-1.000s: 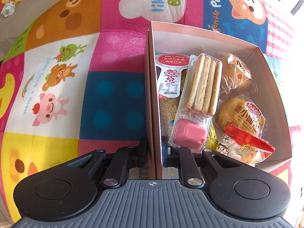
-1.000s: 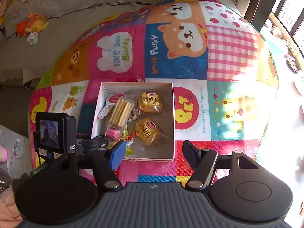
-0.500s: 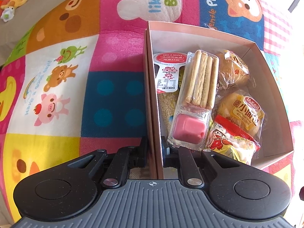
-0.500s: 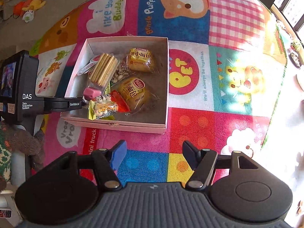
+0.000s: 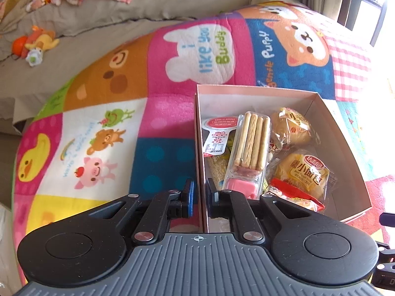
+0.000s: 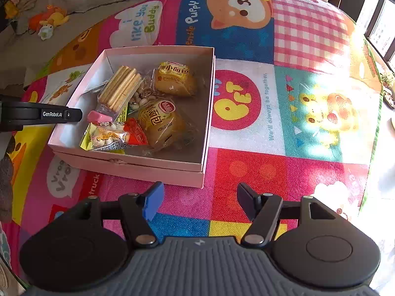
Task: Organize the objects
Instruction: 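Release the pink box from the left gripper and pull both tools back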
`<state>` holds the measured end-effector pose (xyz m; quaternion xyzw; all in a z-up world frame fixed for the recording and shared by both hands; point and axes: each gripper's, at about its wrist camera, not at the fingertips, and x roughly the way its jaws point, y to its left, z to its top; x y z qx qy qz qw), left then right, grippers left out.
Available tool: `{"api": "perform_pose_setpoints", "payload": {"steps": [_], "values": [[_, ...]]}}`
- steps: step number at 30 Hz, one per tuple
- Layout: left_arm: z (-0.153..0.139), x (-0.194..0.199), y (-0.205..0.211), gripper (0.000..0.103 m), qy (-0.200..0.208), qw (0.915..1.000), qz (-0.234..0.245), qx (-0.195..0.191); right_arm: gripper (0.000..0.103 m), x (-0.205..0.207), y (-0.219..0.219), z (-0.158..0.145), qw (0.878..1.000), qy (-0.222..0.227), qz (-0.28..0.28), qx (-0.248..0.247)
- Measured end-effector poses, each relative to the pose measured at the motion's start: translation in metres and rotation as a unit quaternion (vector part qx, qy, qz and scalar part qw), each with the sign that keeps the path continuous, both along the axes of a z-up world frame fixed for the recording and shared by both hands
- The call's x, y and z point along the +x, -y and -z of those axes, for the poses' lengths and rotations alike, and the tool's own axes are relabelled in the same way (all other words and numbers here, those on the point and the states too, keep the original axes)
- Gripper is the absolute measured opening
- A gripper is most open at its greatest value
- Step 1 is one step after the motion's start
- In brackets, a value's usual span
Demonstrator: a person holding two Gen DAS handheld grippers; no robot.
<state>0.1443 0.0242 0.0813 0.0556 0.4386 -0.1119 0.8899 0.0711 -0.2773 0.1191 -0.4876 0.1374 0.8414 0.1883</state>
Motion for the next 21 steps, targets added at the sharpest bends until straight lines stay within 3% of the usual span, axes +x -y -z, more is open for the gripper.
{"api": "perform_pose_setpoints", "payload": {"steps": [7,11,15,19,21], "values": [[-0.021,-0.099,-0.02,0.014,0.094,0.995,-0.013,-0.03,0.07,0.028,0.019,0.012,1.0,-0.027,-0.004,0.001],[0.003,-0.155,-0.024,0.015,0.087,0.9949,0.05,-0.015,0.08,0.06,0.048,0.01,0.999,-0.048,0.02,0.01],[0.029,-0.198,-0.035,0.016,0.096,0.9922,0.076,-0.021,0.102,0.091,0.087,0.022,0.994,-0.078,0.052,0.053],[0.057,-0.214,-0.035,0.018,0.072,0.994,0.081,-0.014,0.103,0.113,0.117,0.037,0.99,-0.076,0.052,0.102],[0.066,-0.223,-0.032,0.018,0.093,0.993,0.071,-0.013,0.103,0.121,0.12,0.041,0.99,-0.085,0.055,0.099]]}}
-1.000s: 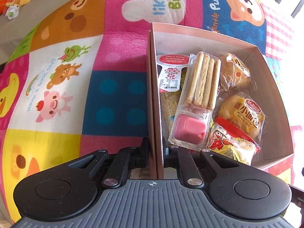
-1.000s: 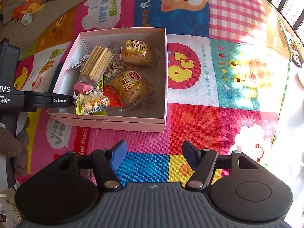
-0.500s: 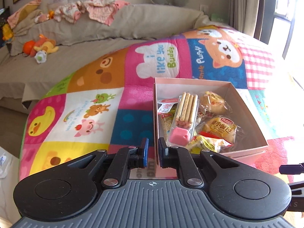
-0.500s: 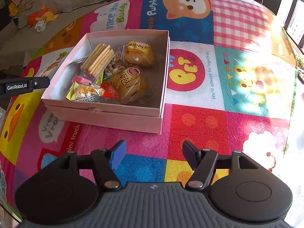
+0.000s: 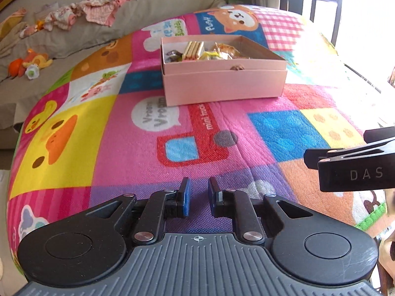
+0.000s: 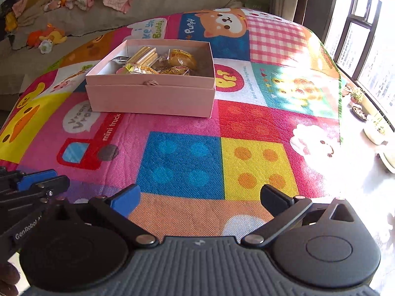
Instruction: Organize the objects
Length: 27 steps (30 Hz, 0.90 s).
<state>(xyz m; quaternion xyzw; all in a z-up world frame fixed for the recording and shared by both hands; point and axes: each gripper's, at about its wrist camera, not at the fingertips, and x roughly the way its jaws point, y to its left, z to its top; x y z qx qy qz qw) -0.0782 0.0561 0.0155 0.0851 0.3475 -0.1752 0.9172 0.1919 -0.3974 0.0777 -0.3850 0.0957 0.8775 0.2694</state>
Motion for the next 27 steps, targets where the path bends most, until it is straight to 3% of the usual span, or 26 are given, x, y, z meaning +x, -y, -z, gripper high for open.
{"api": "perform_pose_setpoints", "payload": {"steps": [6,9,16,27], "values": [[0.016,-0.015,0.01,0.018,0.066,0.9976,-0.02,-0.014,0.103,0.017,-0.006,0.035,0.999,-0.028,0.006,-0.036],[0.019,-0.021,0.015,0.018,0.088,0.996,-0.015,0.001,0.103,0.028,-0.003,0.043,0.998,-0.066,-0.002,-0.019],[0.016,-0.017,0.018,0.018,0.069,0.9968,-0.04,-0.006,0.103,0.021,-0.006,0.045,0.997,-0.071,-0.011,-0.005],[0.021,-0.025,0.021,0.018,0.089,0.9949,-0.046,0.003,0.103,0.019,-0.006,0.047,0.997,-0.079,-0.009,0.002]]}}
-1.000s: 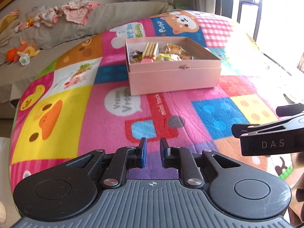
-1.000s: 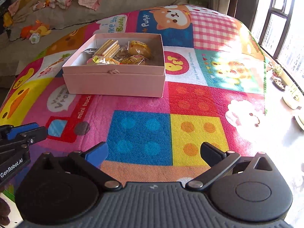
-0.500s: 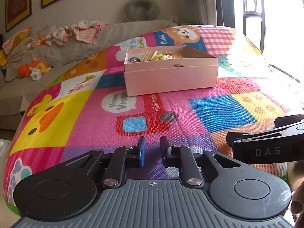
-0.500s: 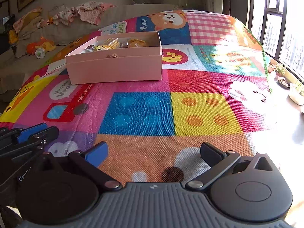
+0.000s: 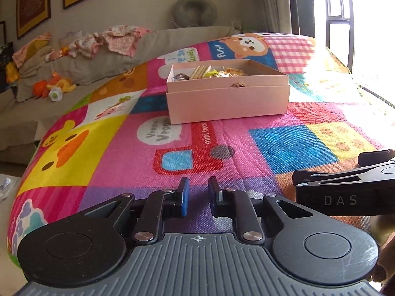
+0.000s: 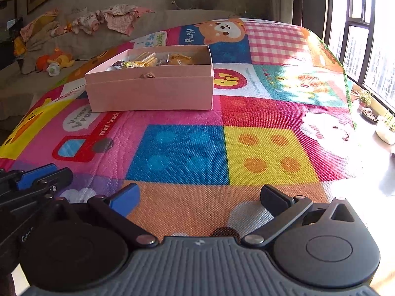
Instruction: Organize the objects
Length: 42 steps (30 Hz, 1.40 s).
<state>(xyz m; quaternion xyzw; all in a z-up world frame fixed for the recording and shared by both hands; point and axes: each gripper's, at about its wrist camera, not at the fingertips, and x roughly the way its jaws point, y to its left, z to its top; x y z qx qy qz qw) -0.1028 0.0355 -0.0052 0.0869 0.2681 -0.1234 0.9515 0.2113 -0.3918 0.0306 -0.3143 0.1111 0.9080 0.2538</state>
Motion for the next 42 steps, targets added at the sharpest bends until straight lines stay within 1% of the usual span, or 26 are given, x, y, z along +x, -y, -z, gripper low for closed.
{"api": "perform_pose_setpoints", "payload": {"steps": [5,16,19,26,42], "values": [[0.0005,-0.0011,-0.0024,0.018,0.001,1.0,-0.002,-0.009,0.103,-0.0031,-0.0021,-0.0013,1.0,0.005,-0.008,-0.002],[0.0009,-0.0028,-0.0024,0.018,0.005,1.0,-0.003,-0.007,0.103,-0.0032,-0.0016,-0.0004,1.0,0.0,-0.019,0.002],[0.0003,-0.0024,-0.0049,0.018,0.0,0.9998,-0.008,-0.02,0.103,-0.0035,-0.0016,-0.0007,1.0,0.001,-0.018,0.001],[0.0011,-0.0045,-0.0059,0.018,0.005,0.9995,-0.011,-0.029,0.103,-0.003,-0.0007,0.0003,1.0,-0.003,-0.017,0.004],[0.0013,-0.0052,-0.0046,0.018,0.009,0.9996,-0.006,-0.024,0.103,-0.002,0.0015,0.0011,1.0,-0.004,-0.012,0.007]]}}
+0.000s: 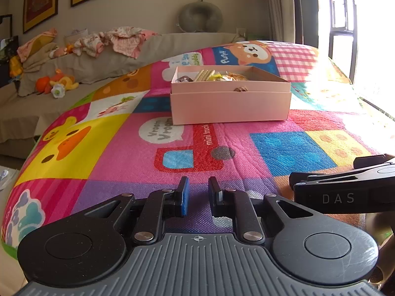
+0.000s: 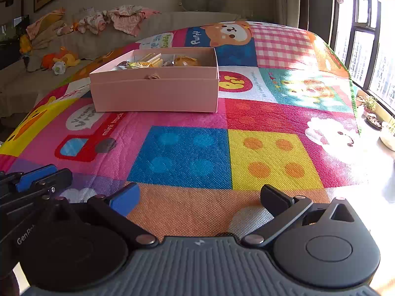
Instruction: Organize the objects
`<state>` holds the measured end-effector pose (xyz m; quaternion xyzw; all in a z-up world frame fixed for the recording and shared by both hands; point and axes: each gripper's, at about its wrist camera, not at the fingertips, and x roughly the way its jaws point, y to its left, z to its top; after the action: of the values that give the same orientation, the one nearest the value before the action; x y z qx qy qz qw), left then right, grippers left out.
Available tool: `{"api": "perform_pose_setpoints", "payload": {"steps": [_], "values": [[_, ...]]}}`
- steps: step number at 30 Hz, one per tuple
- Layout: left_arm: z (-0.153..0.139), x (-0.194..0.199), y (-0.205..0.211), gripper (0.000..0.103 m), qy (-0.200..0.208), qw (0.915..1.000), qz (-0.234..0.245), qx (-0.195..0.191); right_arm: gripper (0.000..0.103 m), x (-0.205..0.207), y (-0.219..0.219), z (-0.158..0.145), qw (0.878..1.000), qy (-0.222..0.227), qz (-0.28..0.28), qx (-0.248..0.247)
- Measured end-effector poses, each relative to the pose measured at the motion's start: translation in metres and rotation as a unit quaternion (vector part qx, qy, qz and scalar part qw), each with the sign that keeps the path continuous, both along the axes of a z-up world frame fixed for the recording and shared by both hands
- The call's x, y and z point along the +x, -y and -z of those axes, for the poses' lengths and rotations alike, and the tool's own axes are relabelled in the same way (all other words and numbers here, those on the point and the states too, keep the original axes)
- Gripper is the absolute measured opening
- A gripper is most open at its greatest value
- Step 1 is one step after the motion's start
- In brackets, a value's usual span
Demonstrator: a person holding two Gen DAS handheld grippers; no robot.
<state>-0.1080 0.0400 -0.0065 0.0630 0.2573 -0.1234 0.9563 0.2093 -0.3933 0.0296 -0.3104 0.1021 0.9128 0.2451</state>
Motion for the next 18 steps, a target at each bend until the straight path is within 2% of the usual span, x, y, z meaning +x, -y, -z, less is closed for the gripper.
{"api": "perform_pose_setpoints", "payload": {"steps": [18], "values": [[0.0014,-0.0011,0.0001,0.018,0.007,1.0,-0.001,0.006,0.103,0.0,-0.0002,0.0005,1.0,0.0,0.0,0.0]]}}
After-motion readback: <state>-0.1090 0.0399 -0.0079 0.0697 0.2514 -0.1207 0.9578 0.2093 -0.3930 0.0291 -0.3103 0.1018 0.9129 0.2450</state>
